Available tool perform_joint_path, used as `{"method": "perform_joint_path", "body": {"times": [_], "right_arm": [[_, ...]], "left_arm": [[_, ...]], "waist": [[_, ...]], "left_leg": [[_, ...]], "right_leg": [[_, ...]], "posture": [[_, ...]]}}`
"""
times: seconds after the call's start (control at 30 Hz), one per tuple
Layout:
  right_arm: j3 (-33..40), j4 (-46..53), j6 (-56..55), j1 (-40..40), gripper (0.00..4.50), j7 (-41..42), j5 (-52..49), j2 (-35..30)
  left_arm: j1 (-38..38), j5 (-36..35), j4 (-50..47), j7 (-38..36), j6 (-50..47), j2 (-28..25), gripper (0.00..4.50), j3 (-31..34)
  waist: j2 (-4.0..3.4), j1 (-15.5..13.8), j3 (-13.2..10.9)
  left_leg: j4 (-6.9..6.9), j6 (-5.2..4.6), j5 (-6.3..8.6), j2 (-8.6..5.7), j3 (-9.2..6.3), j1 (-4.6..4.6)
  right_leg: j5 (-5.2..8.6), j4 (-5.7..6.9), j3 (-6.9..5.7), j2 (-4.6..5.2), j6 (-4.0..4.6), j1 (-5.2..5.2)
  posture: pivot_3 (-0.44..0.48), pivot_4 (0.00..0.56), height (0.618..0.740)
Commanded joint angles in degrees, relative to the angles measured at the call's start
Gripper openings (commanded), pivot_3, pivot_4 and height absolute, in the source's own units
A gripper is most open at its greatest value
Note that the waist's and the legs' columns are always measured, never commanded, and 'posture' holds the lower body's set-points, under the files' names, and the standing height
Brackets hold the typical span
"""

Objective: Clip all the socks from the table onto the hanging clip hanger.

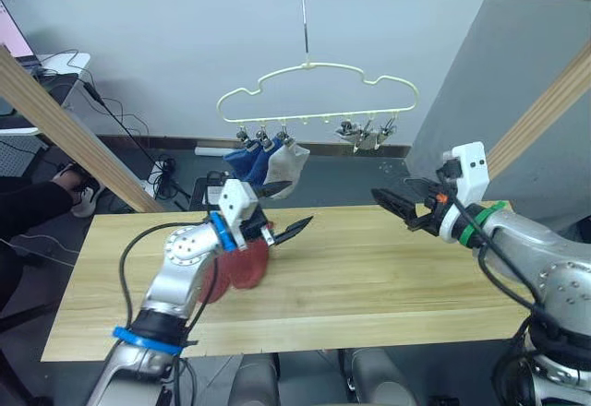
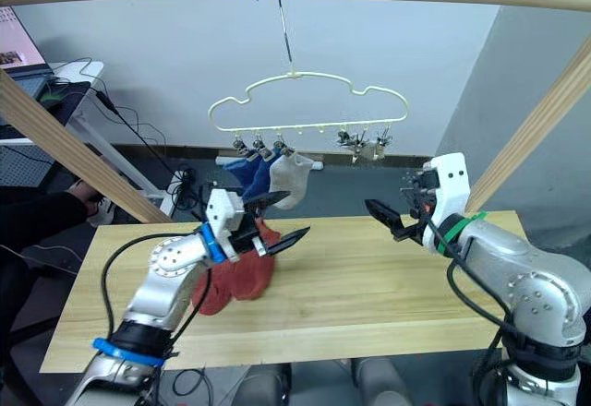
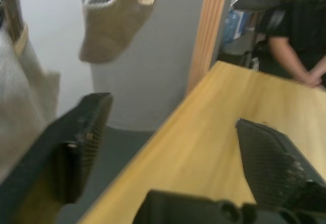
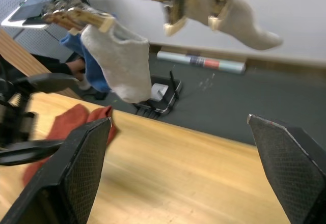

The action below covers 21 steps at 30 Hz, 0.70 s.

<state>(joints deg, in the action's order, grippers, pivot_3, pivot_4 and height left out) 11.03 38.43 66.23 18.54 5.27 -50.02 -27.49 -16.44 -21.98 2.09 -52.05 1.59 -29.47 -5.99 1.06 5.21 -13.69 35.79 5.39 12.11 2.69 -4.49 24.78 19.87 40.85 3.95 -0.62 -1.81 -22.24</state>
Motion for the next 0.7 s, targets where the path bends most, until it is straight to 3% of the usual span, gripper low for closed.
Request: {"method": "perform_joint_path", "body": {"times": [0.03,0.13,0.23,0.43,0.57,0.7], "right_arm": [[-5.06,3.51,-10.86,-3.49,4.33,2.88,8.32,-0.47],[-7.86,3.23,-17.00,-5.95,3.57,1.83,13.95,1.58],[-11.49,2.38,-22.04,-7.18,2.50,0.79,20.53,2.76],[-16.02,-0.23,-28.26,-5.96,2.50,-1.65,28.59,7.81],[-18.76,-2.97,-30.74,-4.48,1.68,-2.89,33.21,11.32],[-19.59,-5.39,-32.40,-2.96,1.68,-4.06,37.13,13.73]], "left_arm": [[1.57,-10.86,-10.15,0.74,-14.99,-2.92,4.50,4.79],[2.74,-12.14,-14.43,6.39,-22.34,-4.57,4.50,8.23],[4.32,-13.72,-18.06,9.75,-26.99,-4.93,4.50,10.99],[5.88,-13.84,-20.87,6.10,-26.66,-6.25,4.50,11.96],[5.46,-14.08,-22.53,4.69,-25.45,-6.05,4.50,12.07],[5.28,-14.20,-22.87,4.31,-25.80,-6.03,4.50,12.15]], "waist": [[0.00,-0.19,0.00],[0.02,-0.42,0.01],[0.02,-0.55,0.01],[0.01,-0.72,0.01],[0.02,-0.87,0.01],[0.02,-1.46,0.01]], "left_leg": [[0.01,0.00,0.00,0.00,0.00,0.00],[0.06,0.01,0.00,0.00,-0.03,0.00],[0.08,0.01,-0.01,0.00,-0.03,0.00],[0.06,0.03,-0.02,0.02,-0.04,-0.02],[0.07,0.04,-0.02,0.01,-0.02,-0.02],[0.07,0.04,-0.02,0.01,-0.02,-0.02]], "right_leg": [[0.00,0.00,0.01,0.01,0.00,0.00],[0.10,0.01,-0.01,0.01,-0.18,0.02],[0.10,0.02,0.01,0.02,-0.17,0.02],[-0.01,0.03,-0.02,0.02,0.01,0.02],[-0.01,0.03,0.00,0.03,0.02,0.02],[-0.02,0.04,0.00,0.03,0.03,0.02]], "posture": [[-0.053,0.192,0.740],[-0.037,0.193,0.740],[-0.033,0.192,0.740],[-0.015,0.195,0.740],[-0.001,0.196,0.740],[0.005,0.196,0.740]]}}
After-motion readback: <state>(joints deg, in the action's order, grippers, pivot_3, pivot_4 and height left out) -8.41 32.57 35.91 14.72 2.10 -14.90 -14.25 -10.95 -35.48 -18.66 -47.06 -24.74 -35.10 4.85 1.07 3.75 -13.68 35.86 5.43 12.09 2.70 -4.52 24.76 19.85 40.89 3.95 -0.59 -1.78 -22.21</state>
